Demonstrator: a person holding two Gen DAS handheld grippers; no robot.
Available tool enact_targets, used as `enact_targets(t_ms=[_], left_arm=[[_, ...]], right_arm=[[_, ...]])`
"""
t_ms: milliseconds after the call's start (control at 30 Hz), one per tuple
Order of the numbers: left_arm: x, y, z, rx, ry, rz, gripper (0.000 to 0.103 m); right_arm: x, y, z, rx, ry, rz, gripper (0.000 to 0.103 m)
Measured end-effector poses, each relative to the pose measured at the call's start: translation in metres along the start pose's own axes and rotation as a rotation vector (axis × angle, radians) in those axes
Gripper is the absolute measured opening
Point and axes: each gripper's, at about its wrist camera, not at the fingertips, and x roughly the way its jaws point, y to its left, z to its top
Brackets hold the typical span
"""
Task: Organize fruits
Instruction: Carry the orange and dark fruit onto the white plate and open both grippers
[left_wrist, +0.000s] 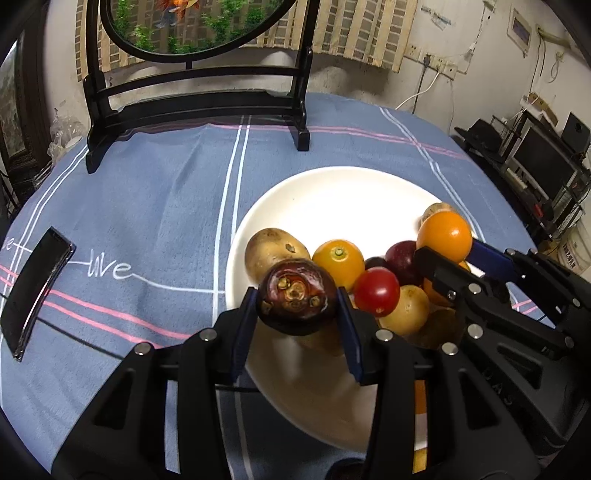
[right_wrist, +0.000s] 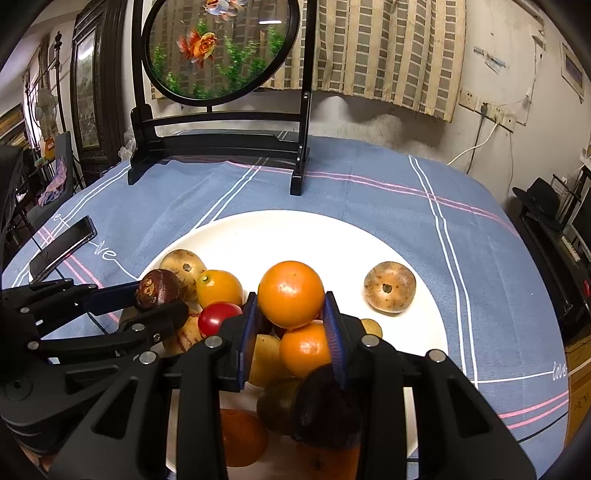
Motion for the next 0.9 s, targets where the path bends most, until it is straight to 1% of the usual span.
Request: enact_targets(t_ms=[67, 167, 267, 300, 367, 467, 567, 633, 667, 700, 767, 833, 900], left_arm=[[0.001, 0.002, 0.001, -0.016, -0.003, -0.015, 0.042], [0.002, 0.004, 0.002, -0.026, -0.003, -0.017, 0.047], [0.0, 0.004, 0.003, -0.022, -0.015, 0.005, 0.053], [-0.001, 0.003, 0.003, -0.021, -0.019, 0.007, 0.053], [-0.004, 0.001, 0.003, -0.018, -0.027, 0.006, 0.054], [-0.009, -0.001, 0.003, -0.01, -0.04, 0.007, 0.06], [-0.014, -0.005, 0.002, 0.004, -0.044, -0.005, 0.062], [-0.018, -0.008, 0.0, 0.013, -0.045, -0.01, 0.067], [-0.021, -0.01, 0.0, 0.02, -0.052, -0.003, 0.073], [-0.023, -0.011, -0.001, 0.029, -0.061, 0.001, 0.074], [-0.032, -0.013, -0.004, 0.032, -0.08, -0.017, 0.075], [-0.04, -0.015, -0.006, 0.033, -0.088, -0.028, 0.08], [-0.048, -0.018, -0.011, 0.039, -0.106, -0.021, 0.086]], right_arm=[[0.0, 0.0, 0.0, 0.001, 0.002, 0.009, 0.036], [-0.001, 0.001, 0.0, 0.001, 0.006, 0.012, 0.036], [-0.002, 0.0, 0.0, 0.007, 0.004, 0.012, 0.036], [-0.004, 0.0, -0.001, 0.01, 0.001, 0.013, 0.036], [-0.008, -0.001, -0.001, 0.017, -0.007, 0.014, 0.036], [-0.015, -0.003, -0.003, 0.031, -0.014, 0.014, 0.037], [-0.023, -0.008, -0.007, 0.056, -0.013, 0.021, 0.038], [-0.029, -0.012, -0.01, 0.071, -0.014, 0.023, 0.038], [-0.033, -0.014, -0.012, 0.081, -0.016, 0.024, 0.039], [-0.037, -0.015, -0.013, 0.087, -0.016, 0.023, 0.039], [-0.045, -0.016, -0.019, 0.087, -0.01, 0.016, 0.039], [-0.053, -0.016, -0.026, 0.086, -0.008, 0.011, 0.04], [-0.061, -0.017, -0.032, 0.089, -0.008, 0.006, 0.041]])
